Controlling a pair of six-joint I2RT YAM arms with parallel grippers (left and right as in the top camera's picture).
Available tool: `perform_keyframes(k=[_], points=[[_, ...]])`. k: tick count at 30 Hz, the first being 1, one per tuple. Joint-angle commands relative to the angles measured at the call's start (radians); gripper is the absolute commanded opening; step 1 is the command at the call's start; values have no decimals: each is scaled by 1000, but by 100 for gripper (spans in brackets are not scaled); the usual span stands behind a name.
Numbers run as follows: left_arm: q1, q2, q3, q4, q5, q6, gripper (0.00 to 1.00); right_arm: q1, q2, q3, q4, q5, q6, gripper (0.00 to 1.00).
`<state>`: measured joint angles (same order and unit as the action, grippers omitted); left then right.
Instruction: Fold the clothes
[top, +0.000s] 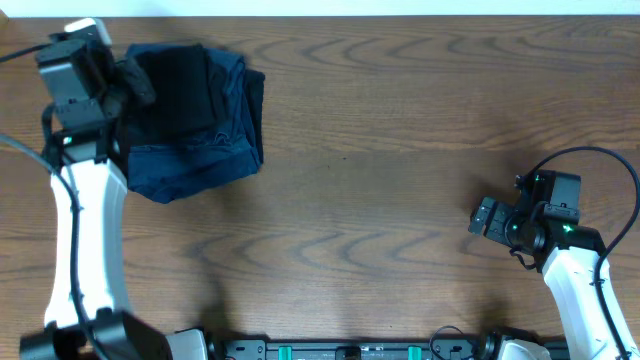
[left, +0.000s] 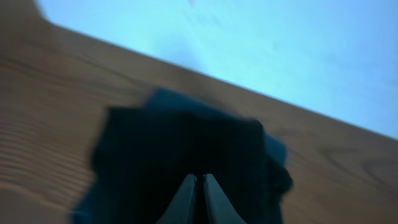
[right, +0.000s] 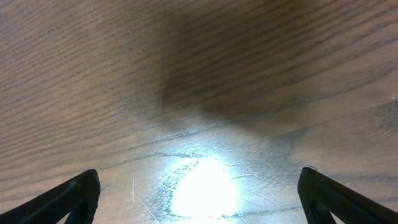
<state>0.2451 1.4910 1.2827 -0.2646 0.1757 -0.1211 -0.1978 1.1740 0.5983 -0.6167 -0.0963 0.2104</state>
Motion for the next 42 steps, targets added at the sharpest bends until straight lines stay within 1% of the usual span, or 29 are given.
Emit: perform_keyframes(k=[1, 5, 8, 15, 18, 21, 23, 24, 27, 31, 34, 38, 42], points=[[-1, 74, 4, -4, 167, -51, 6, -6, 3, -4, -1, 3, 2, 99], [-1, 174, 2, -24, 303, -74, 6, -6, 3, -4, -1, 3, 2, 99], [-1, 248, 2, -52, 367, -76, 6, -6, 3, -4, -1, 3, 2, 99], [1, 379, 0, -86, 367, -76, 6, -6, 3, -4, -1, 3, 2, 99], [1, 383, 2, -61, 386, -76, 6, -6, 3, -4, -1, 3, 2, 99], [12, 346, 19, 1, 497, -77, 6, -6, 3, -4, -1, 3, 2, 99], [28, 301, 33, 60, 547, -127, 6, -6, 3, -4, -1, 3, 2, 99], [39, 272, 34, 98, 546, -165, 6, -6, 3, -4, -1, 3, 2, 99], [66, 209, 34, 175, 517, -185, 6, -6, 3, -4, -1, 3, 2, 99], [92, 171, 34, 177, 341, -192, 6, -6, 3, -4, -1, 3, 2, 99], [108, 178, 34, 177, 278, -191, 6, -6, 3, -4, -1, 3, 2, 99], [112, 225, 32, 177, 200, -191, 9, -6, 3, -4, -1, 3, 2, 99], [117, 306, 30, 169, 185, -191, 9, -6, 3, -4, -1, 3, 2, 99]])
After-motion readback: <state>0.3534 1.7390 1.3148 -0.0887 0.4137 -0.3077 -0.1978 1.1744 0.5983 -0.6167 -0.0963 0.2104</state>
